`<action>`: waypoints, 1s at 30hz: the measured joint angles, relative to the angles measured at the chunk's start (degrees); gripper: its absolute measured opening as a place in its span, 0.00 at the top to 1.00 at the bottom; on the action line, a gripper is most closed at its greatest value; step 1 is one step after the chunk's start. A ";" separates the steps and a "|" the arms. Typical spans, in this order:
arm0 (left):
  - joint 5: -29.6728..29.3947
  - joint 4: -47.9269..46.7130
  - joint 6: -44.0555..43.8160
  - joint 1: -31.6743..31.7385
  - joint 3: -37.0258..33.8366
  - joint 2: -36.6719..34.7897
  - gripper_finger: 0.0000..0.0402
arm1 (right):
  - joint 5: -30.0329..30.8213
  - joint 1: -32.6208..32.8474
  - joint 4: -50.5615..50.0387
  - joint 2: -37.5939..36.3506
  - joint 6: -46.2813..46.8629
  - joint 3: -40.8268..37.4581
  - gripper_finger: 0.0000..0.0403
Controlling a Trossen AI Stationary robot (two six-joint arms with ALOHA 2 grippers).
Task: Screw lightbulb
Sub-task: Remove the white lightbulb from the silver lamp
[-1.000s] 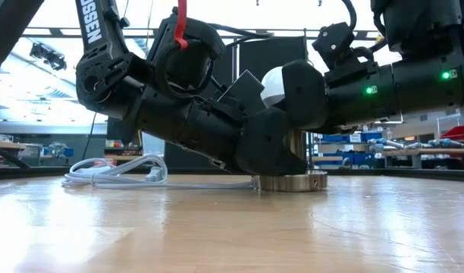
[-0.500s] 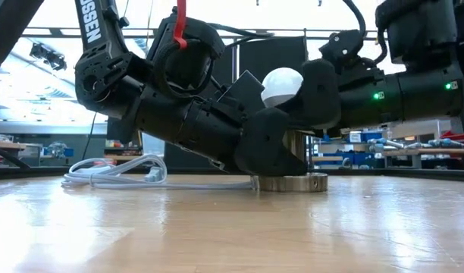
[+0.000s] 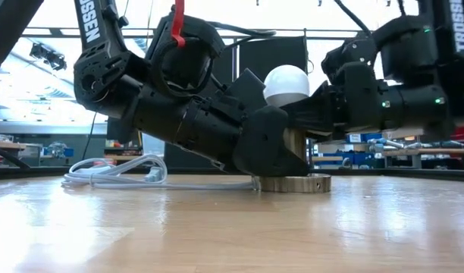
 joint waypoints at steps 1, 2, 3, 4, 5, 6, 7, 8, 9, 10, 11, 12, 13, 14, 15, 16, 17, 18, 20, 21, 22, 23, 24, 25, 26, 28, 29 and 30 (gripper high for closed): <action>-0.21 0.02 -0.04 -0.02 -0.02 0.00 0.51 | -2.82 -1.02 0.00 -0.04 -0.13 -0.04 0.58; -0.36 0.01 -0.05 -0.05 -0.02 0.00 0.51 | -5.71 -2.03 0.00 -0.04 -0.28 -0.05 0.58; -0.42 0.02 -0.05 -0.10 -0.04 0.00 0.51 | -8.65 -3.01 0.01 -0.04 -0.37 -0.05 0.58; -0.53 0.03 -0.02 -0.16 -0.04 0.00 0.51 | -11.48 -3.97 0.00 -0.04 -0.41 -0.05 0.58; -0.52 0.04 0.11 -0.16 -0.04 0.00 0.51 | -14.63 -5.01 0.00 -0.04 -0.54 -0.05 0.58; -0.50 0.04 0.37 -0.16 -0.04 0.00 0.51 | -17.82 -6.00 0.00 -0.04 -0.60 -0.05 0.58; -0.42 0.06 0.49 -0.16 -0.04 0.00 0.51 | -20.85 -7.08 0.00 -0.04 -0.62 -0.05 0.58; -0.25 0.07 0.53 -0.16 -0.04 0.00 0.51 | -23.86 -8.16 0.00 -0.04 -0.63 -0.05 0.58; -0.10 0.10 0.56 -0.16 -0.04 0.00 0.51 | -27.04 -9.20 -0.02 -0.04 -0.64 -0.05 0.58; 0.20 0.11 0.57 -0.16 -0.02 0.00 0.51 | -30.06 -10.20 -0.04 -0.04 -0.64 -0.03 0.58; 0.61 0.11 0.66 -0.16 0.01 0.00 0.51 | -32.96 -11.15 -0.08 -0.04 -0.69 0.01 0.58; 0.85 0.14 0.77 -0.16 0.05 0.01 0.51 | -35.76 -12.06 -0.16 -0.04 -0.88 0.05 0.58; 1.12 0.16 0.85 -0.16 0.07 0.02 0.51 | -38.50 -12.90 -0.26 -0.04 -1.25 0.09 0.59; 1.41 0.17 0.93 -0.16 0.09 0.02 0.51 | -40.86 -13.74 -0.36 -0.04 -1.57 0.16 0.59; 1.64 0.15 0.93 -0.16 0.11 0.04 0.51 | -43.05 -14.49 -0.52 -0.02 -1.74 0.27 0.59; 1.73 0.12 0.95 -0.16 0.11 0.06 0.51 | -45.20 -15.25 -0.64 -0.01 -2.04 0.41 0.59; 1.73 0.12 1.02 -0.16 0.11 0.07 0.51 | -47.14 -15.93 -0.79 0.02 -2.17 0.64 0.59; 1.73 0.13 1.10 -0.16 0.11 0.07 0.51 | -48.84 -16.51 -1.04 0.04 -2.17 0.96 0.59; 1.70 0.15 1.13 -0.20 0.11 0.07 0.51 | -51.81 -17.48 -1.65 0.12 -2.12 1.62 0.59; 1.65 0.15 1.11 -0.21 0.10 0.07 0.51 | -52.64 -17.81 -2.07 0.12 -2.09 1.92 0.59; 1.59 0.16 1.08 -0.21 0.06 0.07 0.51 | -52.98 -18.05 -2.37 0.12 -1.86 2.09 0.59; 1.57 0.17 1.05 -0.21 0.05 0.07 0.51 | -53.06 -18.24 -2.47 0.12 -1.62 2.14 0.59; 1.58 0.20 1.02 -0.21 0.04 0.07 0.51 | -52.92 -18.39 -2.47 0.11 -1.30 2.13 0.59; 1.57 0.20 1.00 -0.20 0.04 0.07 0.51 | -52.02 -18.45 -2.49 0.11 -0.31 2.11 0.58; 1.52 0.27 0.97 -0.18 0.04 0.07 0.51 | -50.53 -18.45 -2.46 0.13 1.12 2.09 0.57; 0.70 0.37 0.95 -0.16 -0.02 0.07 0.51 | -47.77 -18.38 -2.26 0.12 3.66 2.03 0.53; 0.44 0.29 0.97 -0.12 -0.02 0.05 0.51 | -47.09 -18.37 -2.02 0.11 4.41 1.99 0.51; 0.24 0.22 0.99 -0.10 -0.06 0.04 0.51 | -46.71 -18.36 -1.68 0.11 5.00 1.94 0.48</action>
